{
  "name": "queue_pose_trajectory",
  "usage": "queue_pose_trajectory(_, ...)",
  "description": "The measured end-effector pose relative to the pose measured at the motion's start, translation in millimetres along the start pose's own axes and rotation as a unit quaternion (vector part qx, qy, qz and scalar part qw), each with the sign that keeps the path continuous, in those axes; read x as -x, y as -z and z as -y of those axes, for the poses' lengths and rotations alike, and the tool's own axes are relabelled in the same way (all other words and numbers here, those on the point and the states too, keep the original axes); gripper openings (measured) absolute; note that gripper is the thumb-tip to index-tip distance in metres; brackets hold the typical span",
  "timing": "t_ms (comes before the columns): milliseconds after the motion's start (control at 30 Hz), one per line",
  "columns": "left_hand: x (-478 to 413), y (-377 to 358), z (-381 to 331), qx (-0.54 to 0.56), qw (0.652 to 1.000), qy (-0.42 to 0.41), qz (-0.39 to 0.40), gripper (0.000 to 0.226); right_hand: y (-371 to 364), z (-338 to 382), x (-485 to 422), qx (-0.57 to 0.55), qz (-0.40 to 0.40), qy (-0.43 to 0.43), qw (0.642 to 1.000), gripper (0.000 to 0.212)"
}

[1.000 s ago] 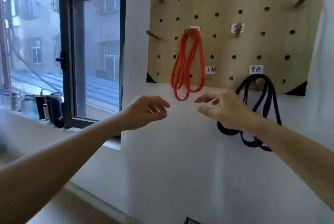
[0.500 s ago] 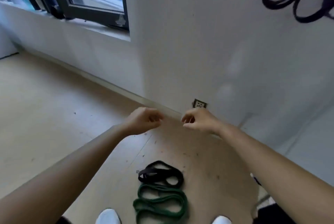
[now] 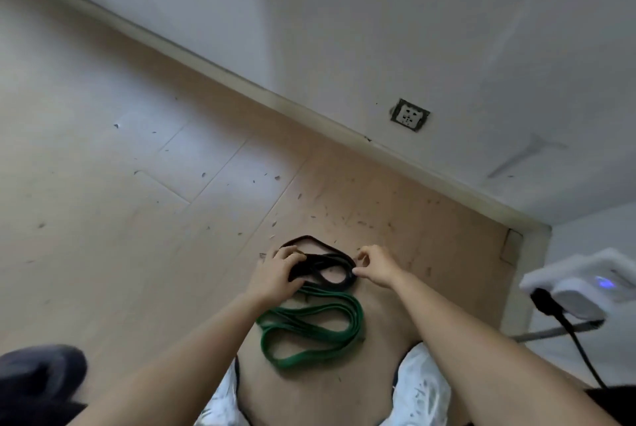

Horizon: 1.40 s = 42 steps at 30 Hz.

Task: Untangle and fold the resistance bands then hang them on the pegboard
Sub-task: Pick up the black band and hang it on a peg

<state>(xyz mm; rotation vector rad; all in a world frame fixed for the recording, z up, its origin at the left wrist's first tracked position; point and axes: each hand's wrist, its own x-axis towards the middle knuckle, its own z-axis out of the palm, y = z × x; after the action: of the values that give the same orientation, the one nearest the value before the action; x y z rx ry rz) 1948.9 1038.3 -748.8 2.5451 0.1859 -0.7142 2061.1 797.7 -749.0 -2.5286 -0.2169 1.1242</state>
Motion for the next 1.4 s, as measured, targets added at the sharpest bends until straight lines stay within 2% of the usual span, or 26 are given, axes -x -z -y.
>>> queue_pose_trajectory(100, -2, -25, 10, -0.054, 0.998, 0.035, 0.022, 0.070, -24, -11, -23, -0.021, -0.029, -0.040, 0.999, 0.044)
queue_pose_trajectory(167, 0, -37, 19, -0.070, 0.996, 0.038, 0.046, 0.073, -42, -12, -35, -0.019, -0.046, -0.049, 0.998, 0.045)
queue_pose_trajectory(267, 2, -43, 31, -0.065, 0.997, 0.017, 0.040, 0.073, -66, -12, -47, -0.018, -0.076, -0.064, 0.995, 0.045)
queue_pose_trajectory(500, -3, -45, 41, -0.042, 0.998, 0.006, 0.048, 0.068, -65, -17, -52, -0.124, -0.098, -0.059, 0.986, 0.025)
queue_pose_trajectory(600, -4, -30, 38, -0.017, 0.998, 0.021, 0.065, 0.058, -51, -6, -45, -0.213, -0.085, -0.023, 0.973, 0.030)
queue_pose_trajectory(667, -7, -9, 35, -0.008, 0.998, 0.029, 0.047, 0.043, -38, 9, -39, -0.249, -0.083, 0.010, 0.965, 0.036)
queue_pose_trajectory(767, -9, 32, 30, 0.030, 0.997, 0.052, -0.039, 0.032, -15, 42, -23, -0.290, -0.073, 0.066, 0.952, 0.035)
queue_pose_trajectory(833, -6, 56, 26, 0.067, 0.992, 0.036, -0.098, 0.029, -3, 66, -11, -0.298, -0.068, 0.109, 0.946, 0.034)
queue_pose_trajectory(933, -1, 92, 13, 0.094, 0.985, -0.017, -0.143, 0.042, 14, 100, 7, -0.283, -0.076, 0.181, 0.939, 0.033)
queue_pose_trajectory(1000, 4, 116, 1, 0.103, 0.983, -0.048, -0.145, 0.061, 30, 120, 22, -0.271, -0.081, 0.220, 0.933, 0.031)
queue_pose_trajectory(1067, 9, 135, -10, 0.109, 0.983, -0.073, -0.132, 0.070, 49, 136, 37, -0.246, -0.081, 0.257, 0.931, 0.030)
queue_pose_trajectory(1133, 14, 150, -22, 0.120, 0.981, -0.095, -0.120, 0.065, 70, 148, 52, -0.218, -0.081, 0.286, 0.930, 0.031)
queue_pose_trajectory(1233, 27, 170, -42, 0.179, 0.968, -0.126, -0.120, 0.032, 100, 159, 76, -0.176, -0.096, 0.312, 0.929, 0.031)
queue_pose_trajectory(1300, 36, 181, -54, 0.208, 0.962, -0.130, -0.117, 0.019, 118, 162, 91, -0.158, -0.100, 0.323, 0.928, 0.031)
queue_pose_trajectory(1400, 49, 192, -69, 0.208, 0.958, -0.138, -0.140, 0.031, 135, 163, 113, -0.128, -0.109, 0.334, 0.927, 0.034)
